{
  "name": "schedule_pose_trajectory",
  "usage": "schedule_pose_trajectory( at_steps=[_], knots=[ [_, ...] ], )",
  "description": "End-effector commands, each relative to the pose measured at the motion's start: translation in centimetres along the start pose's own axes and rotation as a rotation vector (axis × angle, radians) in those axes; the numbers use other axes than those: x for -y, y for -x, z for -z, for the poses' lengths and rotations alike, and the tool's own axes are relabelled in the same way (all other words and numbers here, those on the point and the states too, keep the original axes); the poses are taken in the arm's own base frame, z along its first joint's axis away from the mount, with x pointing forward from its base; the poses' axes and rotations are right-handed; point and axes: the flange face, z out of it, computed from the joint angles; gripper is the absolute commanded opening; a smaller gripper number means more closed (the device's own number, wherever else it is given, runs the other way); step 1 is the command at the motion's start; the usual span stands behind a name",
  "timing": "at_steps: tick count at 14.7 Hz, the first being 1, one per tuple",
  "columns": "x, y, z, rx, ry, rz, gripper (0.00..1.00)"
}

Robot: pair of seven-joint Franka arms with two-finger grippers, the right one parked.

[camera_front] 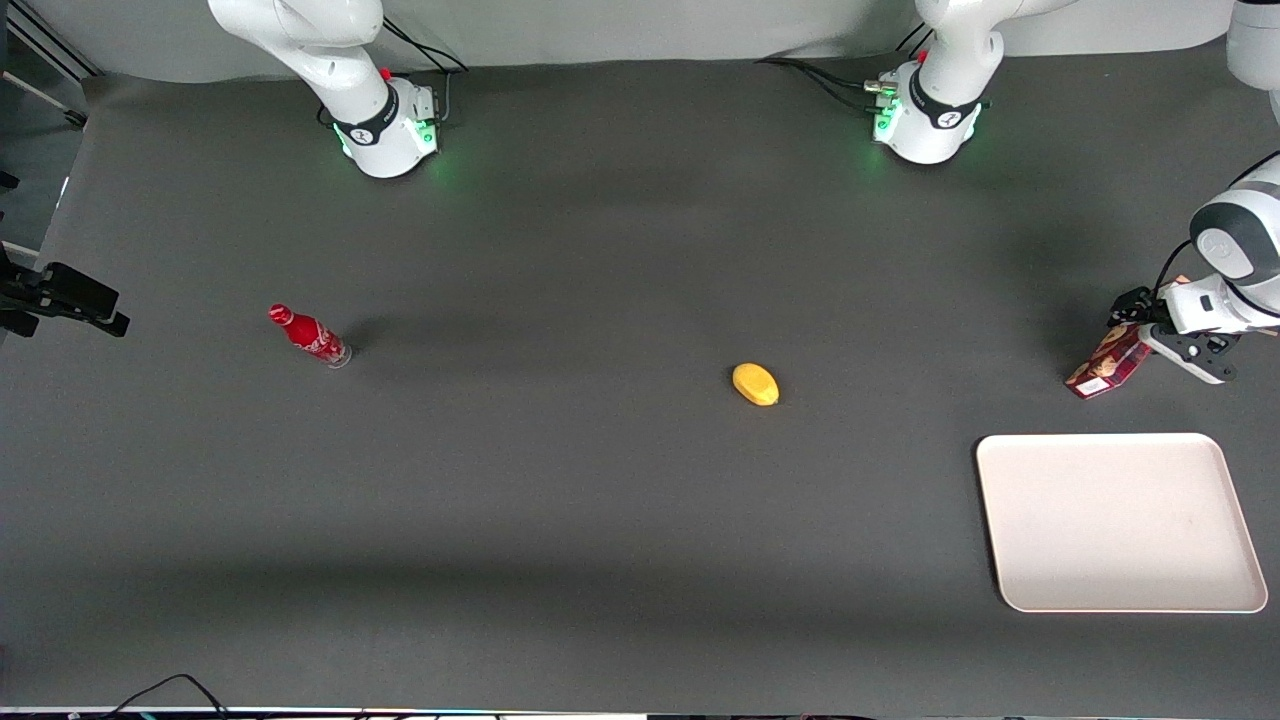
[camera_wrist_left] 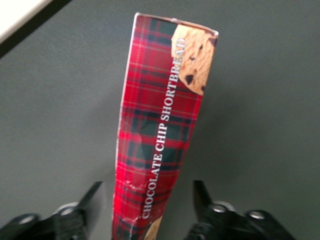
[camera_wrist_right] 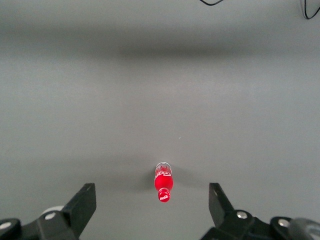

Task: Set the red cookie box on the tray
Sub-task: 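Lift the box with the left gripper and carry it toward the white tray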

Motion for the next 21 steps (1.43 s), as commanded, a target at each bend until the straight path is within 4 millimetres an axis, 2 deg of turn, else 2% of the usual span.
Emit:
schedule_pose_trajectory(
  at_steps=[1, 4, 5, 7, 8, 12, 15, 16, 17, 19, 21],
  knots=[
    [0.0, 0.4, -0.5, -0.039, 0.010, 0.029, 0.00],
    [0.3, 0.0, 0.4, -0.046, 0.012, 0.033, 0.00],
    [0.6, -0.2, 1.1, -0.049, 0.018, 0.030, 0.00],
    [1.8, -0.7, 3.8, -0.051, 0.048, 0.031, 0.00],
    [2.8, -0.8, 6.2, -0.053, 0.069, 0.036, 0.00],
    [4.4, -2.1, 16.4, -0.082, 0.080, 0.148, 0.00],
    [5.1, -3.5, 23.5, -0.079, 0.054, 0.324, 0.00],
    [5.4, -4.2, 25.4, -0.081, 0.039, 0.383, 0.00],
    [5.8, -4.8, 26.4, -0.080, 0.020, 0.449, 0.00],
    [7.0, -6.9, 27.0, -0.052, -0.038, 0.527, 0.00],
    [8.9, -9.5, 25.9, -0.039, -0.069, 0.593, 0.00]
  ],
)
